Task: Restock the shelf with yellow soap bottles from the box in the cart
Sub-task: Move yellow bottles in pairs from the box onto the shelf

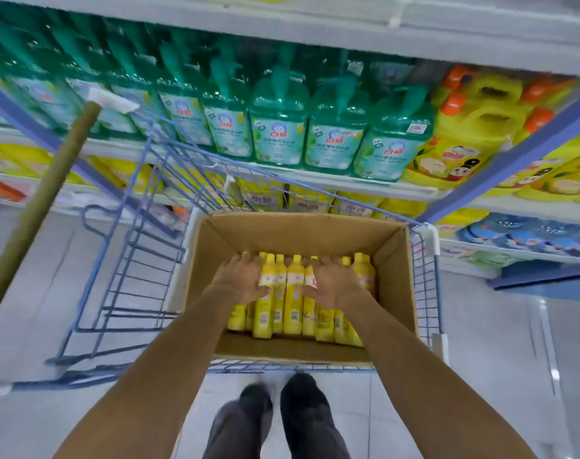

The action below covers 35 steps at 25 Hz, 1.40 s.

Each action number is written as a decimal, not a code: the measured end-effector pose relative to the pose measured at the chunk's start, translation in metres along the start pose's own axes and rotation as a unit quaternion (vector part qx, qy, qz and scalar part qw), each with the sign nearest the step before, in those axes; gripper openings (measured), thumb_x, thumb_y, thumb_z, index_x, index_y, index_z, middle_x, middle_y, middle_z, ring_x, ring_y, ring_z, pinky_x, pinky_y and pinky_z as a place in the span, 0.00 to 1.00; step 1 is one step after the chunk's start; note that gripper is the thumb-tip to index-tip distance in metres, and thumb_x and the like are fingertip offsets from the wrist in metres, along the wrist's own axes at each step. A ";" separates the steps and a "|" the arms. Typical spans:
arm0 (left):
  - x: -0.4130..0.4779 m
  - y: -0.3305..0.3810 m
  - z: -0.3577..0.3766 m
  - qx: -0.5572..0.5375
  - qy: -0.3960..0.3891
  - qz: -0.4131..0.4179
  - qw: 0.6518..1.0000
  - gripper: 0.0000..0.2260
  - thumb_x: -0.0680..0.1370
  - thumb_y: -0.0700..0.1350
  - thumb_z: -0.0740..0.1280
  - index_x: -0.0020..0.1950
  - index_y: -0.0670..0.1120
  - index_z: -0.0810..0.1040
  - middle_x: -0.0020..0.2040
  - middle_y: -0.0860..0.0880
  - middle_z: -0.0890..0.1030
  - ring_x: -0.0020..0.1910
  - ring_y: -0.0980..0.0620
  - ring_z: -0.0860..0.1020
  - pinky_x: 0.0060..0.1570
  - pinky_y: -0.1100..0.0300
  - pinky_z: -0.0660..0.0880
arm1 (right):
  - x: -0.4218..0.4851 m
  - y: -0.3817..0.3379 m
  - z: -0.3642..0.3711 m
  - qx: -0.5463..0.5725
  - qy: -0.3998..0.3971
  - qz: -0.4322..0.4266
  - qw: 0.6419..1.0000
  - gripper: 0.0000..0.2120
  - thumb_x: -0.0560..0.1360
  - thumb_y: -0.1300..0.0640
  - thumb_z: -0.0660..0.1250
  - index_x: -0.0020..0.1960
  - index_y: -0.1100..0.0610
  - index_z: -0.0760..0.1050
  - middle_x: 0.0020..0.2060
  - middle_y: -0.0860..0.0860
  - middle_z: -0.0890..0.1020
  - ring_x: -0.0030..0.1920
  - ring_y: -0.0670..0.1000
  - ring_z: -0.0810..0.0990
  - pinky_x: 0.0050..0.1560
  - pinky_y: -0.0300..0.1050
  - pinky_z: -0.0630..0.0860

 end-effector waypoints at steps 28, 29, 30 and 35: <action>0.192 -0.030 0.155 -0.337 -0.018 -0.156 0.928 0.29 0.66 0.50 0.81 0.63 0.46 0.76 0.61 0.47 0.80 0.58 0.47 0.79 0.53 0.59 0.75 | 0.163 0.084 0.122 0.218 0.088 0.196 0.952 0.22 0.73 0.49 0.73 0.60 0.62 0.76 0.58 0.60 0.80 0.62 0.61 0.77 0.58 0.50 0.74; 0.190 -0.029 0.153 -0.362 -0.024 -0.156 0.919 0.28 0.66 0.47 0.82 0.63 0.45 0.77 0.58 0.49 0.80 0.55 0.50 0.78 0.51 0.61 0.73 | 0.161 0.084 0.123 0.261 0.098 0.182 0.943 0.19 0.72 0.49 0.74 0.56 0.62 0.78 0.53 0.60 0.83 0.56 0.60 0.80 0.55 0.52 0.76; 0.187 -0.028 0.152 -0.384 -0.028 -0.157 0.909 0.28 0.66 0.44 0.82 0.63 0.44 0.76 0.57 0.49 0.80 0.54 0.51 0.78 0.51 0.62 0.72 | 0.157 0.081 0.126 0.314 0.096 0.173 0.929 0.18 0.71 0.49 0.75 0.53 0.62 0.80 0.48 0.59 0.85 0.51 0.59 0.82 0.52 0.53 0.78; 0.179 -0.014 0.160 -0.424 -0.017 -0.152 0.893 0.32 0.65 0.41 0.81 0.67 0.46 0.74 0.58 0.47 0.80 0.57 0.47 0.80 0.51 0.61 0.74 | 0.151 0.046 0.166 0.338 0.026 0.130 0.932 0.31 0.65 0.45 0.81 0.64 0.56 0.79 0.56 0.53 0.84 0.54 0.52 0.82 0.53 0.41 0.74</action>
Point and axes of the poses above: each hand's wrist, its own x-axis towards the middle knuckle, its own z-axis out of the palm, y = z × x, the point moved 3 cm from there along x, towards the middle knuckle
